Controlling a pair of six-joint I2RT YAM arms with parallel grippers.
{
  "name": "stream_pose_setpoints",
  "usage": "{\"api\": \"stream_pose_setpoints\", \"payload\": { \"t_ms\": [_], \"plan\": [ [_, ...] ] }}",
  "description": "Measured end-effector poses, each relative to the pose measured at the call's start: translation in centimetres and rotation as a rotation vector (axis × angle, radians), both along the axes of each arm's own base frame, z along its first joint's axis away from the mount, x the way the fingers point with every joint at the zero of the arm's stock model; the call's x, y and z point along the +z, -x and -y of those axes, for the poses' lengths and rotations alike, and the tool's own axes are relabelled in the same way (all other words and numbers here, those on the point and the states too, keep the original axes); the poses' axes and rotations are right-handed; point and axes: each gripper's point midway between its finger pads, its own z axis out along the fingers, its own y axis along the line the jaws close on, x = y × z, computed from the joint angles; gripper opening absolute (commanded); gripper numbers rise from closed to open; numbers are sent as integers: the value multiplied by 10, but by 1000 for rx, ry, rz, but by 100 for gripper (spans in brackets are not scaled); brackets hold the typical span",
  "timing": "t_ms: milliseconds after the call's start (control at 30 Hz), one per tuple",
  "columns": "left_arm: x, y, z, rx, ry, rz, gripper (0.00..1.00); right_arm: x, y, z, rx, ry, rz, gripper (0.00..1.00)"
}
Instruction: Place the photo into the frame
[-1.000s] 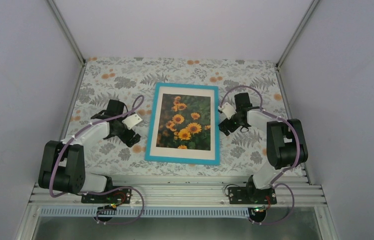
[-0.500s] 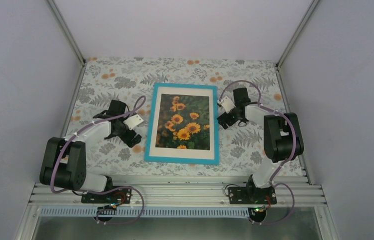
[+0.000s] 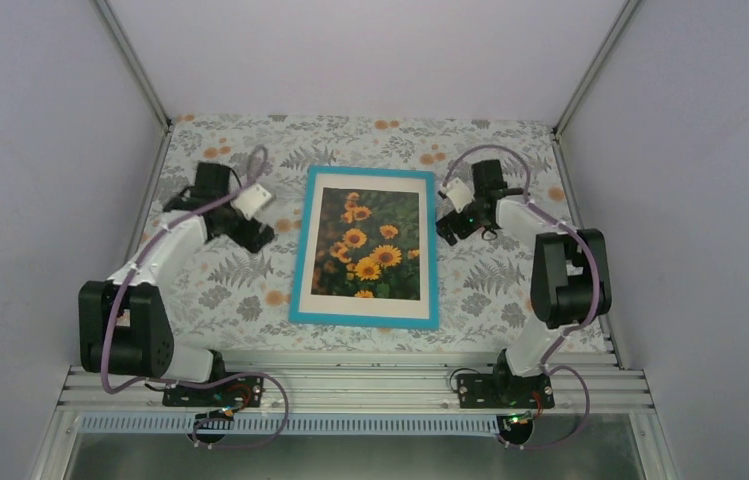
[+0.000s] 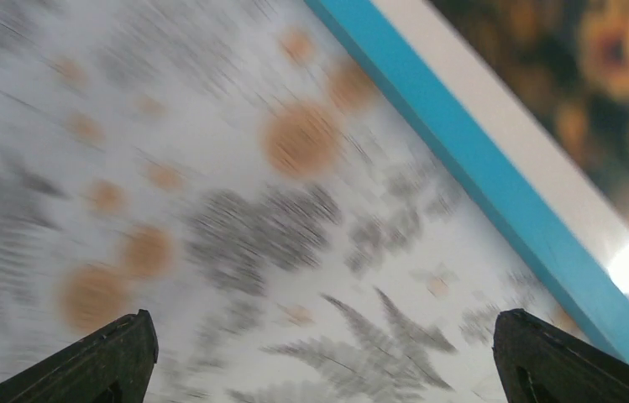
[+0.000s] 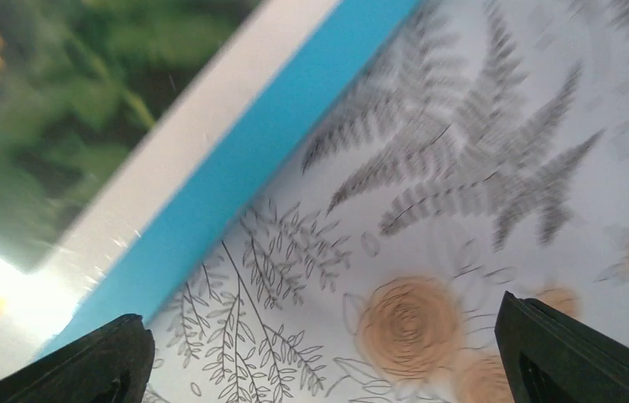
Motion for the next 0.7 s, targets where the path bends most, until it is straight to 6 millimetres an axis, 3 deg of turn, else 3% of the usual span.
{"api": "stream_pose_setpoints", "payload": {
  "t_ms": [100,167,267,367,500,600,700],
  "plan": [
    [56,-39,-12,62,50,118,100,42,-13,-3,-10,-53,57,100],
    [99,-63,-23,101,95,206,100,84,-21,-6,-15,-104,131,100],
    [145,-81,-45,164,150,295,100,139,-26,-6,-20,-173,231,100],
    [173,-86,-69,226,201,343,100,183,-18,-1,-37,-253,299,100],
    [176,-74,-107,325,271,336,100,206,6,9,-66,-333,332,100],
    [163,-57,-123,385,300,308,100,201,33,15,-88,-369,319,100],
    [147,-40,-122,406,327,275,100,189,54,20,-106,-379,301,100]
  ]
}}
